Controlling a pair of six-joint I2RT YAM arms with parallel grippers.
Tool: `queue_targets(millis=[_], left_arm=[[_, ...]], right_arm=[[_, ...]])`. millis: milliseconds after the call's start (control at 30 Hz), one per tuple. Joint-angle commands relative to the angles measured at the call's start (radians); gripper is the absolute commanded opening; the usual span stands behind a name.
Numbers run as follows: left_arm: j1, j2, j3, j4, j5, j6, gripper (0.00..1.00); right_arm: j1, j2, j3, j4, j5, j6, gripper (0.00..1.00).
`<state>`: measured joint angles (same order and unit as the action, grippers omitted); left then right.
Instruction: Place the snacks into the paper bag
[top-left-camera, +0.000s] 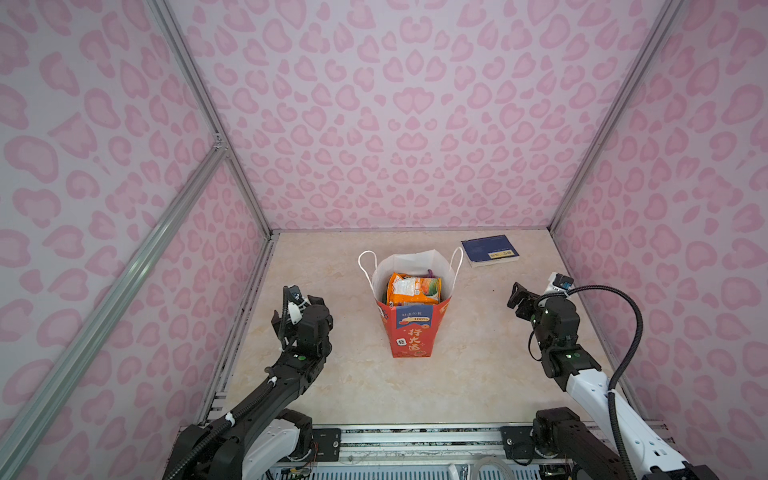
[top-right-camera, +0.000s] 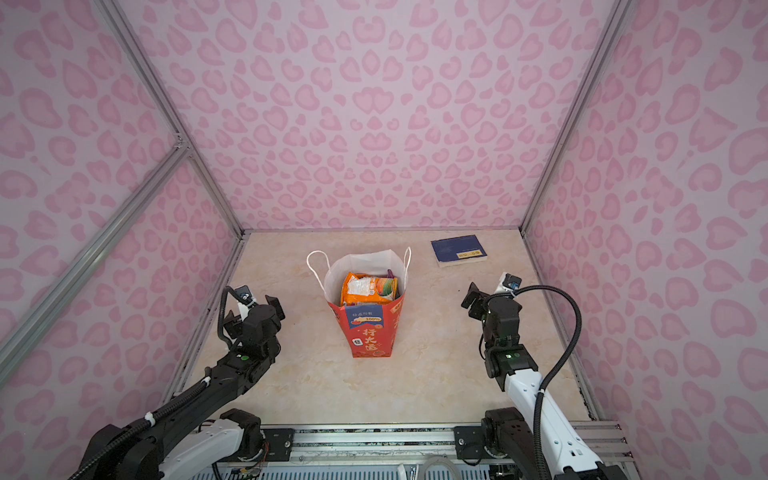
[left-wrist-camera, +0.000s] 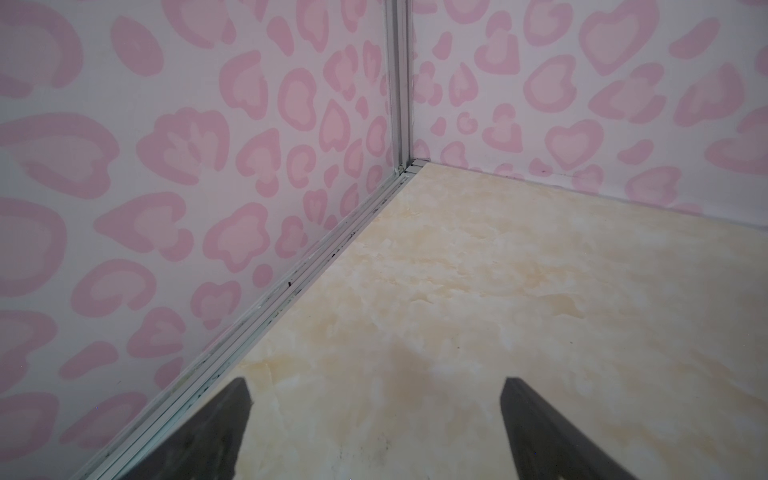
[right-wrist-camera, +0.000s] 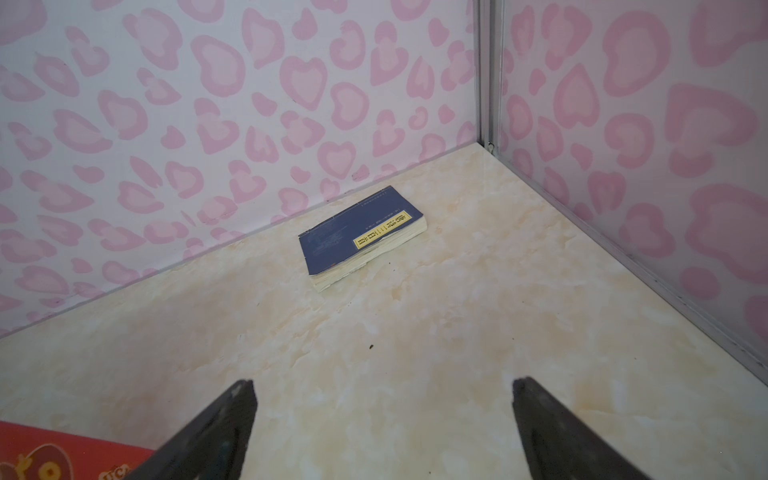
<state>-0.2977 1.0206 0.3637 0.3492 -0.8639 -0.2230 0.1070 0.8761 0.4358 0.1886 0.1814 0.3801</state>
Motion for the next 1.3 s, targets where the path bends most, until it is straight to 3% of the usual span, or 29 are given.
queue_targets(millis=[0,267,467,567,633,800,1000,1067,1100,1167,1233,1267], left_arm=[[0.074,0.034,-0.049,0.249,0.135,0.056,0.97],[0.111,0.228,-0.108,0.529,0.282,0.116,0.98],[0.119,0.246,-0.144,0.643,0.244,0.163,0.98],[0.128,0.320,-0.152,0.762,0.283,0.207,1.00],[0.128,0.389,-0.145,0.826,0.250,0.207,1.00],[0.143,0.382,-0.146,0.810,0.293,0.197,0.99],[0.213,0.397,-0.148,0.800,0.482,0.172,0.97],[0.235,0.466,-0.126,0.845,0.497,0.157,0.97],[0.239,0.445,-0.093,0.748,0.515,0.156,0.97],[0.248,0.467,-0.070,0.731,0.524,0.149,0.98],[0.282,0.455,-0.051,0.668,0.572,0.122,0.98],[0.288,0.457,-0.052,0.672,0.577,0.121,0.97]], right_arm=[[-0.010,0.047,-0.037,0.149,0.063,-0.059,0.98],[-0.012,0.248,-0.120,0.438,0.088,-0.214,0.98],[-0.012,0.371,-0.143,0.571,0.121,-0.270,0.98],[-0.011,0.408,-0.159,0.624,0.133,-0.303,0.98],[-0.012,0.440,-0.176,0.694,0.134,-0.324,0.98],[-0.010,0.507,-0.207,0.863,0.060,-0.417,0.98],[-0.001,0.722,-0.248,1.173,0.032,-0.451,1.00],[0.000,0.686,-0.246,1.107,0.011,-0.455,1.00],[0.000,0.692,-0.232,1.092,-0.008,-0.459,1.00],[-0.001,0.711,-0.215,1.098,0.001,-0.457,1.00],[-0.016,0.700,-0.160,0.972,0.007,-0.426,1.00],[-0.037,0.699,-0.138,0.928,-0.046,-0.416,1.00]])
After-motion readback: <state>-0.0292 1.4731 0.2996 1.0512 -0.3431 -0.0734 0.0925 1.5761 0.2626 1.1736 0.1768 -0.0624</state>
